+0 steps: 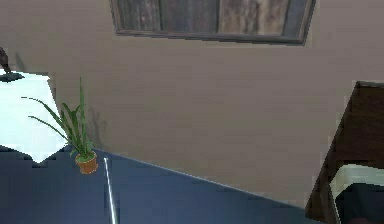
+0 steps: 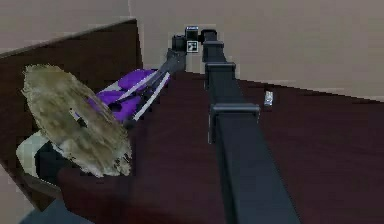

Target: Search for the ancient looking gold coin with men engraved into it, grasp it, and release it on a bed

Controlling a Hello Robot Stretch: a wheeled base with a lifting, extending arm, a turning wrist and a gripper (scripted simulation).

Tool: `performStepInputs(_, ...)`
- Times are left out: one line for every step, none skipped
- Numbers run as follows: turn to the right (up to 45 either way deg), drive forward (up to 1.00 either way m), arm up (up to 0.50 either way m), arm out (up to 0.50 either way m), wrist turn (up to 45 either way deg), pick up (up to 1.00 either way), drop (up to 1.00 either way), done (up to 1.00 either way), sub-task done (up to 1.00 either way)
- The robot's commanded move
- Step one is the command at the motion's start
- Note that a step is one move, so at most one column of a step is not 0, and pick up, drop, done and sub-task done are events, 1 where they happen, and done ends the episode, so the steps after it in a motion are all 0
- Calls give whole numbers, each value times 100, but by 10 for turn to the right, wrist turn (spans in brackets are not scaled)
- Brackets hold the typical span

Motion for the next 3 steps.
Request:
performStepInputs(0,0,0,0,450,0,0,0,0)
performStepInputs(0,0,0,0,450,0,0,0,0)
performStepInputs(0,0,0,0,450,0,0,0,0)
